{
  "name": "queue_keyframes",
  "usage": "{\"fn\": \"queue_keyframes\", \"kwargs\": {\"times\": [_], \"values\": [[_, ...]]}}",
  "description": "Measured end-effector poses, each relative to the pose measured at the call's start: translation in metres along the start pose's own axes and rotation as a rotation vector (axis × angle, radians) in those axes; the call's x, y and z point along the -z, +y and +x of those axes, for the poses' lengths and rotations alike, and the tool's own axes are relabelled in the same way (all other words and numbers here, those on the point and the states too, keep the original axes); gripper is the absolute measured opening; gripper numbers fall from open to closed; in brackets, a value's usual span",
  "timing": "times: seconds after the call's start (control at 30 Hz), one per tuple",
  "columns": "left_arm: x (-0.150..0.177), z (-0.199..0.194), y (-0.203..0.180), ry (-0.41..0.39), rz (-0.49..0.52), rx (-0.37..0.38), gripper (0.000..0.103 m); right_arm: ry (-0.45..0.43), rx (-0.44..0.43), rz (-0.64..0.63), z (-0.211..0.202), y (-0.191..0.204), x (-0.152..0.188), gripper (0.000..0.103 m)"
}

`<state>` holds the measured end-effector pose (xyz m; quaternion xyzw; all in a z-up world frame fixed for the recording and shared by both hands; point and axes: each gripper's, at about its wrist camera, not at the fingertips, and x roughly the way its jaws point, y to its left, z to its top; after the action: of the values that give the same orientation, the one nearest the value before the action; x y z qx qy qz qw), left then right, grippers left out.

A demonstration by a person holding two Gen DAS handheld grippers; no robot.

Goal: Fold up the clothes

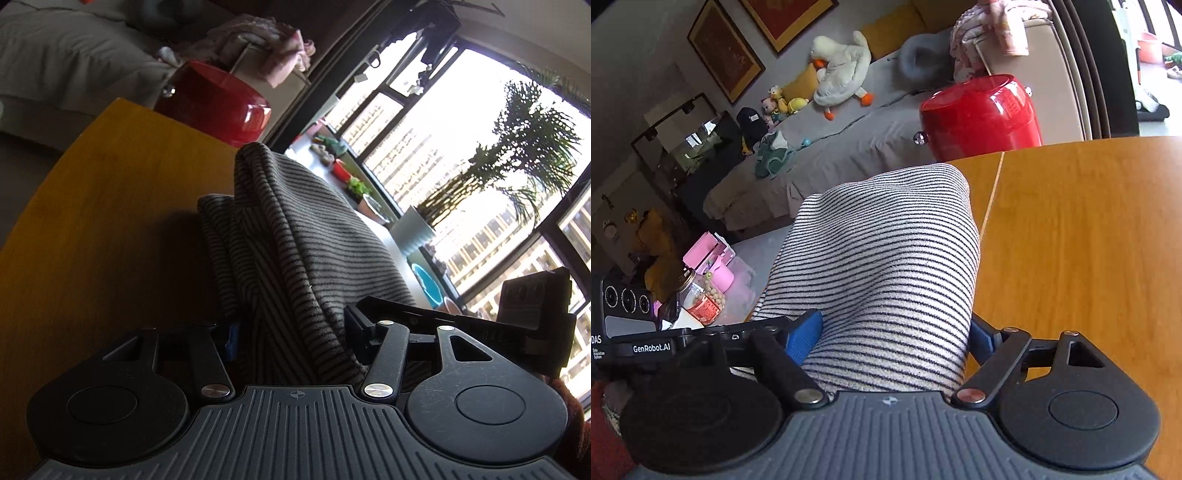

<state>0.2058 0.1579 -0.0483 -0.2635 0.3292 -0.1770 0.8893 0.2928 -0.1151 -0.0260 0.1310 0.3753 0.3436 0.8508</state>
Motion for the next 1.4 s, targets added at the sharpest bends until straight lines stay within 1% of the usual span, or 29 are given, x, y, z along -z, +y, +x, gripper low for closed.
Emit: {"fn": "queue_keyframes", "kwargs": {"times": [0.1, 0.2, 0.37, 0.5, 0.67, 0.73, 0.8, 0.87, 0.93, 1.0, 1.07, 1.1, 1.13, 1.17, 1.23, 1.3, 1.4], "values": [[-0.010, -0.001, 0.018, -0.064, -0.038, -0.039, 0.059, -0.016, 0.001, -0.019, 0.024, 0.006, -0.011, 0.083], [-0.015, -0.002, 0.030, -0.099, -0.061, -0.048, 0.059, -0.025, 0.001, -0.042, 0.037, 0.009, -0.016, 0.084], [-0.018, -0.007, 0.038, -0.100, -0.076, -0.021, 0.060, -0.034, -0.002, -0.061, 0.038, 0.009, -0.015, 0.085], [-0.018, -0.007, 0.034, -0.099, -0.076, -0.025, 0.060, -0.030, 0.002, -0.070, 0.041, 0.012, -0.017, 0.086], [-0.017, -0.010, 0.033, -0.112, -0.085, -0.042, 0.060, -0.018, -0.015, -0.100, 0.047, 0.014, -0.022, 0.086], [-0.017, -0.010, 0.033, -0.115, -0.090, -0.041, 0.061, -0.015, -0.015, -0.101, 0.043, 0.014, -0.026, 0.087], [-0.017, -0.009, 0.033, -0.116, -0.090, -0.040, 0.063, -0.033, -0.014, -0.105, 0.036, 0.014, -0.031, 0.088], [-0.017, -0.010, 0.031, -0.115, -0.087, -0.040, 0.063, -0.065, -0.026, -0.090, 0.028, 0.012, -0.037, 0.088], [-0.016, -0.010, 0.030, -0.113, -0.083, -0.040, 0.063, -0.082, -0.042, -0.036, 0.025, 0.005, -0.043, 0.090], [-0.016, -0.010, 0.030, -0.111, -0.082, -0.037, 0.063, -0.068, -0.021, -0.004, 0.031, -0.001, -0.044, 0.091], [-0.016, -0.010, 0.032, -0.109, -0.085, -0.032, 0.062, -0.022, -0.002, 0.031, 0.042, -0.007, -0.039, 0.091], [-0.016, -0.010, 0.032, -0.108, -0.086, -0.030, 0.062, -0.004, -0.016, 0.061, 0.046, -0.009, -0.037, 0.090], [-0.016, -0.010, 0.033, -0.108, -0.087, -0.028, 0.062, 0.008, -0.058, 0.093, 0.047, -0.009, -0.036, 0.086], [-0.016, -0.010, 0.033, -0.108, -0.088, -0.026, 0.062, 0.007, -0.086, 0.108, 0.044, -0.005, -0.037, 0.079], [-0.016, -0.010, 0.033, -0.108, -0.090, -0.023, 0.062, -0.036, -0.128, 0.084, 0.031, 0.007, -0.043, 0.077], [-0.017, -0.010, 0.033, -0.109, -0.094, -0.017, 0.062, -0.078, -0.159, 0.059, 0.019, 0.014, -0.050, 0.065], [-0.017, -0.008, 0.036, -0.097, -0.120, 0.015, 0.062, -0.079, -0.088, 0.008, 0.019, 0.014, -0.054, 0.058]]}}
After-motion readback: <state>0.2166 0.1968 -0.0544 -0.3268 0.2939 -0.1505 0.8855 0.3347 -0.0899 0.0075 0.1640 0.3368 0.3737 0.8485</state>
